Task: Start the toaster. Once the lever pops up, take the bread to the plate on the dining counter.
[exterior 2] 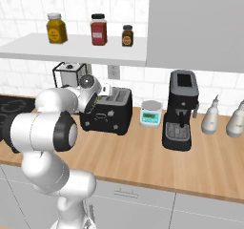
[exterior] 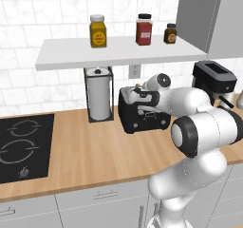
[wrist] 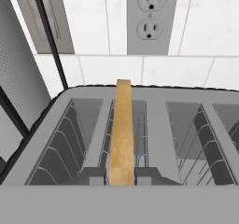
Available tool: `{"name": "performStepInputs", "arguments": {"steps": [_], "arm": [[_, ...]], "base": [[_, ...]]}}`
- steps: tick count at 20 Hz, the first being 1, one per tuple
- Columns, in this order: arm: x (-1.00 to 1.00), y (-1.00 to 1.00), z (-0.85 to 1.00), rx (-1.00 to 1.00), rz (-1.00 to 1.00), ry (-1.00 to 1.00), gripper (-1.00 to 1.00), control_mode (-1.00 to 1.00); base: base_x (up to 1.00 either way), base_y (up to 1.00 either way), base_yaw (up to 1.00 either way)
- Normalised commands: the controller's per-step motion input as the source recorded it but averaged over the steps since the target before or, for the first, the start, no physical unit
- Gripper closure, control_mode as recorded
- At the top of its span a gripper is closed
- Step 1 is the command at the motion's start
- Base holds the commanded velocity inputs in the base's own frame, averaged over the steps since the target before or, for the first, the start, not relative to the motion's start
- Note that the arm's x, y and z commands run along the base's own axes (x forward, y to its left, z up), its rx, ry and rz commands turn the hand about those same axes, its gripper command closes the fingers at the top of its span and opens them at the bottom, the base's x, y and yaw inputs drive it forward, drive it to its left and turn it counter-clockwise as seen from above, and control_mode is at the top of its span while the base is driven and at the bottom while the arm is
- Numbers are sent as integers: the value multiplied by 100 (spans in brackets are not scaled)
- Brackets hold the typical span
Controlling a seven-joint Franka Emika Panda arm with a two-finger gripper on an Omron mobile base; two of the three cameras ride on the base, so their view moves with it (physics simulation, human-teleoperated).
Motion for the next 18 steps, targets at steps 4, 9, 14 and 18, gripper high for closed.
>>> {"name": "performStepInputs", "arguments": {"steps": [4, 9, 14, 18], "arm": [[0, 0, 0, 0, 0, 0, 100, 100], [0, 0, 0, 0, 0, 0, 100, 100], [0, 0, 0, 0, 0, 0, 100, 100], [0, 0, 0, 0, 0, 0, 100, 100]], "base": [[0, 0, 0], [0, 0, 0], [0, 0, 0], [0, 0, 0]]}}
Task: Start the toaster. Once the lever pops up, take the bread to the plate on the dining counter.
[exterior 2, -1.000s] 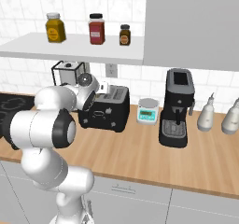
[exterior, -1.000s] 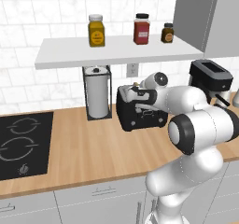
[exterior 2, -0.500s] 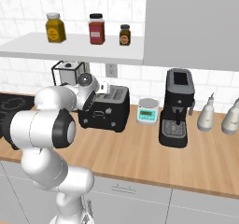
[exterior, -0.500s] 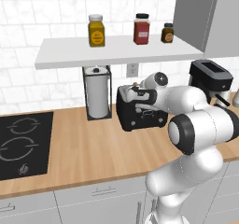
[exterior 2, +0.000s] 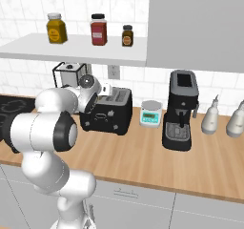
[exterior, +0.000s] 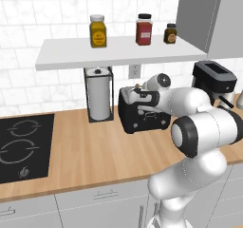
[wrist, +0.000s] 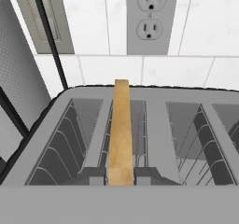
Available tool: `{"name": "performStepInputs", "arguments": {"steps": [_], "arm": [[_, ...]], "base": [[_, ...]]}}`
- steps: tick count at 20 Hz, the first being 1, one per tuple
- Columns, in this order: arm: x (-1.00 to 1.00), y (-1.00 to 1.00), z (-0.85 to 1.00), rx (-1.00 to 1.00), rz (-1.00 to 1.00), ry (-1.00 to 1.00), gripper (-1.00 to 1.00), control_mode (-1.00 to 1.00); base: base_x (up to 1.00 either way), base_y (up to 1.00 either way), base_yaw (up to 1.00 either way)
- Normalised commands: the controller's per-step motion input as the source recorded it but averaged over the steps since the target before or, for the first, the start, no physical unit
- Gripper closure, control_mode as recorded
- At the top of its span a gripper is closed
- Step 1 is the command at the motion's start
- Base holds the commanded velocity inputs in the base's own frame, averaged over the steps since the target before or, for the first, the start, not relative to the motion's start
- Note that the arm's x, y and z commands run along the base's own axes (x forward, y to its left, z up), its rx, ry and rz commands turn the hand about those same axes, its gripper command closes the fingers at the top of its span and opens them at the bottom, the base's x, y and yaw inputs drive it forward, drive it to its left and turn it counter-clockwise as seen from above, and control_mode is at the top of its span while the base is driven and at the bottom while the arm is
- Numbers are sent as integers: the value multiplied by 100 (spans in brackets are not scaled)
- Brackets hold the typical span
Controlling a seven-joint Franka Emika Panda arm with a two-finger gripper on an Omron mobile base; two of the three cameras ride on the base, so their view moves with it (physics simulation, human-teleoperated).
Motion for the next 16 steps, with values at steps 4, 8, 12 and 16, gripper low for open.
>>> {"name": "performStepInputs", "arguments": {"steps": [4, 8, 12, 16], "arm": [[0, 0, 0, 0, 0, 0, 100, 100], [0, 0, 0, 0, 0, 0, 100, 100], [0, 0, 0, 0, 0, 0, 100, 100], [0, 0, 0, 0, 0, 0, 100, 100]], "base": [[0, 0, 0], [0, 0, 0], [0, 0, 0], [0, 0, 0]]}}
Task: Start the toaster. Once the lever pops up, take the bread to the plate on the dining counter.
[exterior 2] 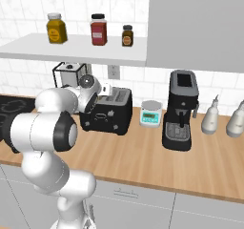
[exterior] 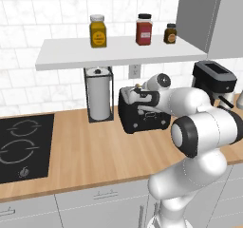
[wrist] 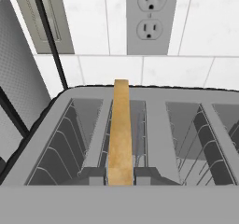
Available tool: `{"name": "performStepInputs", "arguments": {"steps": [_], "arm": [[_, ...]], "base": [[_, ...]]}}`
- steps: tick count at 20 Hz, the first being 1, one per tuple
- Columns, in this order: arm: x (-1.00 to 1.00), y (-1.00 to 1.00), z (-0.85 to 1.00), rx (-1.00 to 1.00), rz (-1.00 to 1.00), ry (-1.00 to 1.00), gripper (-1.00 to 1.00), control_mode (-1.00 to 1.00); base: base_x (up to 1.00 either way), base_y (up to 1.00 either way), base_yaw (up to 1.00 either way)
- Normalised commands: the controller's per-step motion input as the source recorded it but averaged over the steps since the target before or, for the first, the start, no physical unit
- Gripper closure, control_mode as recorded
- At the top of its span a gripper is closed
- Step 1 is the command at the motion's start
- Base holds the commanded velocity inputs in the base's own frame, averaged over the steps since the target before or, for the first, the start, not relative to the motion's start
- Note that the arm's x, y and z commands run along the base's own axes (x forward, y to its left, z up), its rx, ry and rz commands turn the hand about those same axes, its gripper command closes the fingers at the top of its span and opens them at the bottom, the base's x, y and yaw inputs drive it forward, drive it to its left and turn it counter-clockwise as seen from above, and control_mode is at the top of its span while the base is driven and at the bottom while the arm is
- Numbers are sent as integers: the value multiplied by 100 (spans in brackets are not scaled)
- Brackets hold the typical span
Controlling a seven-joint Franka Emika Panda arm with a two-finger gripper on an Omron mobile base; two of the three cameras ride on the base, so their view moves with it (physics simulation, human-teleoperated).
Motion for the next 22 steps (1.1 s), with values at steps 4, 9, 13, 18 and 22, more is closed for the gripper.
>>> {"name": "performStepInputs", "arguments": {"steps": [4, 9, 13, 18, 22], "arm": [[0, 0, 0, 0, 0, 0, 100, -100], [0, 0, 0, 0, 0, 0, 100, -100], [0, 0, 5, 0, 0, -1, 100, -100], [0, 0, 12, 0, 0, -3, 100, -100], [-4, 0, 19, 0, 0, -3, 100, -100]], "base": [[0, 0, 0], [0, 0, 0], [0, 0, 0], [0, 0, 0], [0, 0, 0]]}}
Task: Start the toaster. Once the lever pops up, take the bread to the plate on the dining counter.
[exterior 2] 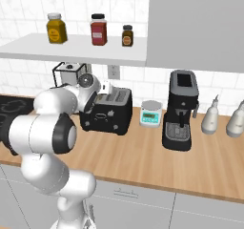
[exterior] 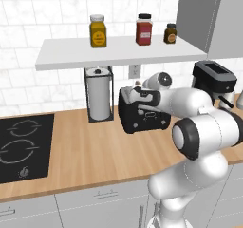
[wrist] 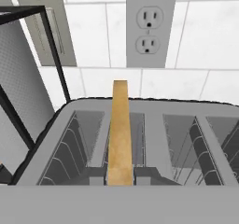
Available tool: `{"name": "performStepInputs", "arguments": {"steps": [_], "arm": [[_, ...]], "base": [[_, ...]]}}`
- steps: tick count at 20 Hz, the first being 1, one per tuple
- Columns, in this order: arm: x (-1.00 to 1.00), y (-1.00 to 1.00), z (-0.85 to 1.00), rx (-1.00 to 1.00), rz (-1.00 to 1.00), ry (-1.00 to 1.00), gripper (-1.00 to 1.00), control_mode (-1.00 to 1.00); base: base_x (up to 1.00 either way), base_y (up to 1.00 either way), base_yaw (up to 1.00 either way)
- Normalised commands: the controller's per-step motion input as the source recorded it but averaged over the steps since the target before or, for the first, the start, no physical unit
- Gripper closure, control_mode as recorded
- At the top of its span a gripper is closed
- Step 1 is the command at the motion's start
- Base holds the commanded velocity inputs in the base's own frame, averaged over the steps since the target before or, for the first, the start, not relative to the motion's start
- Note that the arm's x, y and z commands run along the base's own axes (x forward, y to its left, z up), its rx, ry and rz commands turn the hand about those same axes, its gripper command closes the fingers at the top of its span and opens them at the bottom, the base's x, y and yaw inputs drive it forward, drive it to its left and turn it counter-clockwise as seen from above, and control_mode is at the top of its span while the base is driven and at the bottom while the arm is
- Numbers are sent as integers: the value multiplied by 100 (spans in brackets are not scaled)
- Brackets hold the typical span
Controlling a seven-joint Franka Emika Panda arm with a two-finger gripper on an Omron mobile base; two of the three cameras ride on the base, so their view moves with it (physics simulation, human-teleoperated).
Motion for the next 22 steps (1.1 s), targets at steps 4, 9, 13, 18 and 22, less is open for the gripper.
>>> {"name": "performStepInputs", "arguments": {"steps": [4, 9, 13, 18, 22], "arm": [[-18, 0, 30, 0, 0, -7, 100, -100], [-33, 0, 40, 0, 0, -8, 100, -100], [-54, 0, 46, 0, -1, -2, 100, -100], [-71, 0, 42, 0, -3, 0, 100, -100], [-71, 1, 40, 0, -1, 0, 100, -100]], "base": [[0, 0, 0], [0, 0, 0], [0, 0, 0], [0, 0, 0], [0, 0, 0]]}}
